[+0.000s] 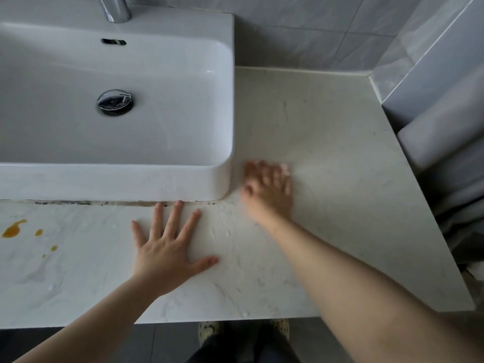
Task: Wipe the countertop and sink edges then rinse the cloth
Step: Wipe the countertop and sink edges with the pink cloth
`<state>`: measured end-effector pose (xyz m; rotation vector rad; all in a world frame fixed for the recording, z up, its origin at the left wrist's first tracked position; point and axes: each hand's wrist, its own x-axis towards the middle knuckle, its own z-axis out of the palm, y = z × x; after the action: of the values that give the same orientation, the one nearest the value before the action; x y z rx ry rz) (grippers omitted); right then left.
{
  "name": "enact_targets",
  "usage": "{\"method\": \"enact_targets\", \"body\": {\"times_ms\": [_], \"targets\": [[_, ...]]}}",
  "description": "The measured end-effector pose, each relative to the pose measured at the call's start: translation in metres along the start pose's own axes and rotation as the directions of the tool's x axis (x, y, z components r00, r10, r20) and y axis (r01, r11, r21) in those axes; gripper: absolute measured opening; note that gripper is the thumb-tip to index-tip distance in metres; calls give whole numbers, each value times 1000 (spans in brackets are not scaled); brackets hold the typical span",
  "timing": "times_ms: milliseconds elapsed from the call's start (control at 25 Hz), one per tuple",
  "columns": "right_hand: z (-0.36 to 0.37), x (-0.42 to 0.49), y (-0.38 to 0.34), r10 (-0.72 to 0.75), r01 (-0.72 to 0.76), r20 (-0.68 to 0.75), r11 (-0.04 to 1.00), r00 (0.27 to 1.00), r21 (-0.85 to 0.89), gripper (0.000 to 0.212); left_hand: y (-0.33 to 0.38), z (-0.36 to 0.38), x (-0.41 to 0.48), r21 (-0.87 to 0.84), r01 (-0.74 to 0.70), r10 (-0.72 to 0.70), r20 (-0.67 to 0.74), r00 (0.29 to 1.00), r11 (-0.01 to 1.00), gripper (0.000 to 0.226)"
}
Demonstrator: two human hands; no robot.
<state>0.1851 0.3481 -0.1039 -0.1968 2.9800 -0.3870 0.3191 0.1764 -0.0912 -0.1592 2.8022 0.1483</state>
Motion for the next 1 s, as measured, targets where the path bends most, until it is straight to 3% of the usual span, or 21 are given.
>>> {"method": "enact_targets", "body": {"times_ms": [120, 240, 320, 400, 440, 480, 560, 600, 680, 720, 760, 800, 880, 920, 1000], "targets": [[15, -63, -17, -256, 254, -121, 967, 959, -39, 55, 1, -2, -1, 1, 2, -2, 37, 999, 1000, 103], [9, -91, 31, -375, 364, -40, 917, 926, -165, 54, 1, -2, -1, -10, -8, 9, 43, 999, 1000, 105], [-1, -64, 52, -226, 207, -103, 963, 969, -170, 55, 0, -3, -1, 2, -19, 19, 65, 998, 1000, 103], [-3, -32, 41, 42, -50, -134, 997, 990, -63, 56, -1, -4, -1, 28, -27, 25, 86, 996, 999, 99], [1, -26, 22, 107, -111, -132, 994, 985, -19, 54, 0, -5, 0, 33, -30, 27, 95, 995, 999, 99], [5, -33, 3, 78, -81, -127, 997, 989, -16, 53, -1, -5, 0, 32, -34, 31, 103, 994, 999, 99], [15, -66, -20, -177, 173, -140, 984, 974, -41, 50, -4, -6, 1, 19, -52, 50, 124, 991, 998, 101], [18, -86, -14, -340, 332, -101, 939, 935, -88, 48, -6, -6, 1, 12, -69, 66, 142, 988, 998, 104], [12, -102, 16, -529, 527, 45, 828, 848, -193, 49, -10, -8, 2, 3, -104, 102, 182, 978, 995, 108], [8, -97, 32, -521, 521, 66, 825, 851, -218, 50, -12, -9, 3, 0, -116, 114, 195, 974, 993, 109], [5, -88, 43, -430, 429, 44, 876, 902, -220, 53, -12, -9, 3, -3, -125, 123, 200, 972, 992, 110], [0, -78, 45, -277, 271, -3, 944, 961, -188, 58, -13, -8, 2, -8, -131, 130, 197, 972, 991, 111], [2, -71, 22, -34, 28, -59, 995, 998, -99, 67, -13, -7, 2, -16, -137, 137, 184, 973, 990, 112], [7, -78, 5, -54, 49, -47, 993, 997, -108, 67, -14, -7, 2, -20, -142, 143, 174, 974, 990, 113], [19, -108, -9, -280, 277, 3, 950, 960, -143, 56, -18, -7, 1, -27, -156, 159, 156, 975, 987, 114]]}}
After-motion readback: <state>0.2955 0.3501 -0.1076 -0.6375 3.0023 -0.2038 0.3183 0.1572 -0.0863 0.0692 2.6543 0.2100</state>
